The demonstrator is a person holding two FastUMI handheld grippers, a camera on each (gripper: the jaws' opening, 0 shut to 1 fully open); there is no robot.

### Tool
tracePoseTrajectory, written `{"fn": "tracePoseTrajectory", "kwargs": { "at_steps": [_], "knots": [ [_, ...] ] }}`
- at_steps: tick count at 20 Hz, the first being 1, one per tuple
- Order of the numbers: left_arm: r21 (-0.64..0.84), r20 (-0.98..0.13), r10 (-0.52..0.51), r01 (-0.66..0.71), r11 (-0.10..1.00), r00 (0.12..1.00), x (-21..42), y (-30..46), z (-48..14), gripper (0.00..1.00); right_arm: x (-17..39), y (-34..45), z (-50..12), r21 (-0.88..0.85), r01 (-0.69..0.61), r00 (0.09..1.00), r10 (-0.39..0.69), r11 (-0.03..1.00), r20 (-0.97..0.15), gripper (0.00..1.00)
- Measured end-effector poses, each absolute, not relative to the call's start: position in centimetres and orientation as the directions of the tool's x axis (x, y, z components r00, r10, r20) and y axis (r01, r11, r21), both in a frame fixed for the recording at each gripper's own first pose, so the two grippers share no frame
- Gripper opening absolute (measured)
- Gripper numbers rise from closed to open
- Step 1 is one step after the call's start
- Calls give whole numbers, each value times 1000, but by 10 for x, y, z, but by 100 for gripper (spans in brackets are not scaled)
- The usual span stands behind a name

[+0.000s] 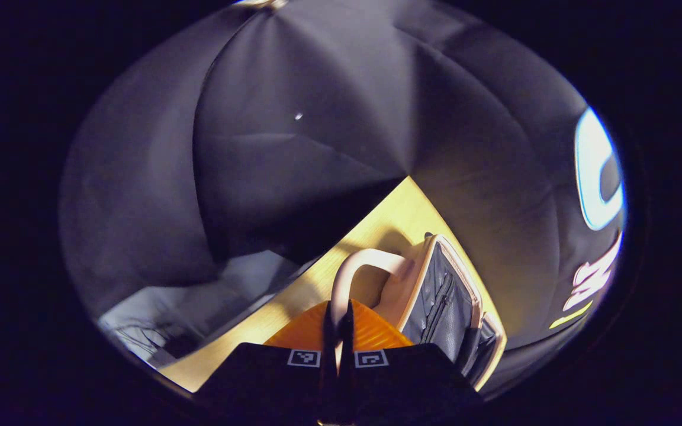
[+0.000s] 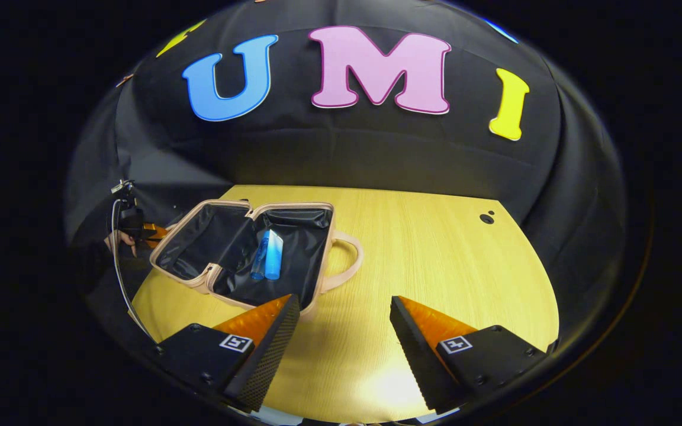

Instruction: First open the suitcase, pack the skin care products into it, and then close the suitcase.

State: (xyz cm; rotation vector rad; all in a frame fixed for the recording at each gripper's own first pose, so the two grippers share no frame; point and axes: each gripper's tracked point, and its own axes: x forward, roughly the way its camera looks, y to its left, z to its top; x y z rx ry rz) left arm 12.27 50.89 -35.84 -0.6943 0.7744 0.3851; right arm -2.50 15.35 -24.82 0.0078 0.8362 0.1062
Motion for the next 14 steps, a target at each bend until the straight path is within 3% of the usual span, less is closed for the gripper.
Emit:
{"fn": "tracePoseTrajectory", "kwargs": {
  "at_steps": [5,9,14],
  "knots": [
    [-216,-594,192,-385,897,781,142,468,-219,6,-27,133,-243,74,-65,682,99,995,-725,98],
    [-169,-476,110,-214,962,872,156,373,-99,6,-33,110,-238,106,-51,687,113,993,-718,98],
    [-177,-409,12,-92,980,913,162,220,-61,6,-30,58,-226,54,-81,725,96,995,-683,98]
  ]
}}
